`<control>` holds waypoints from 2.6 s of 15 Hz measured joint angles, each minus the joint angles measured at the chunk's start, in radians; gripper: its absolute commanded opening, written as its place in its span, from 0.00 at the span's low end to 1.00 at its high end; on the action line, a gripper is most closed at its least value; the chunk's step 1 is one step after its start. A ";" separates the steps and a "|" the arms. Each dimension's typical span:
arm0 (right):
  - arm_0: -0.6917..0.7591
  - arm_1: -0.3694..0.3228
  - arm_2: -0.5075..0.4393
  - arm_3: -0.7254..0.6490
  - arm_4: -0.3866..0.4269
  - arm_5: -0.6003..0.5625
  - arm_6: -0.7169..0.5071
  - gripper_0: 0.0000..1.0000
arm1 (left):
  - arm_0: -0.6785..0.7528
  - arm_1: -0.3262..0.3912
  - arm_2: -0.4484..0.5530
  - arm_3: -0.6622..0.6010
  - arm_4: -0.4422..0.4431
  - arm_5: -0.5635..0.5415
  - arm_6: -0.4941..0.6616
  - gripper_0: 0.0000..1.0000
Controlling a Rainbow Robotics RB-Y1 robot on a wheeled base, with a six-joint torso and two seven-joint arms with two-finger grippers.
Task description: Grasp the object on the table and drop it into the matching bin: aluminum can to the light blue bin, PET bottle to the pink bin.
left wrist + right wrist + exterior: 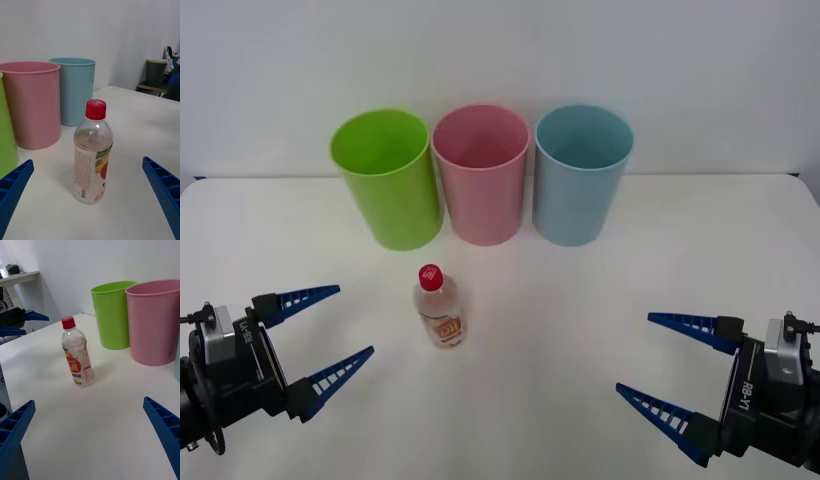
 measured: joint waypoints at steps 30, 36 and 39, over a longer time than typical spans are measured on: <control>0.000 0.000 0.000 0.000 0.000 0.000 0.000 1.00 | -0.052 -0.025 -0.197 0.146 0.017 0.127 -0.152 1.00; 0.000 0.000 0.000 0.000 0.000 0.000 0.000 1.00 | -0.127 -0.025 -0.255 0.192 0.028 0.180 -0.140 1.00; 0.000 0.000 0.000 0.000 0.000 0.000 0.000 1.00 | -0.165 -0.025 -0.276 0.227 0.039 0.195 -0.135 1.00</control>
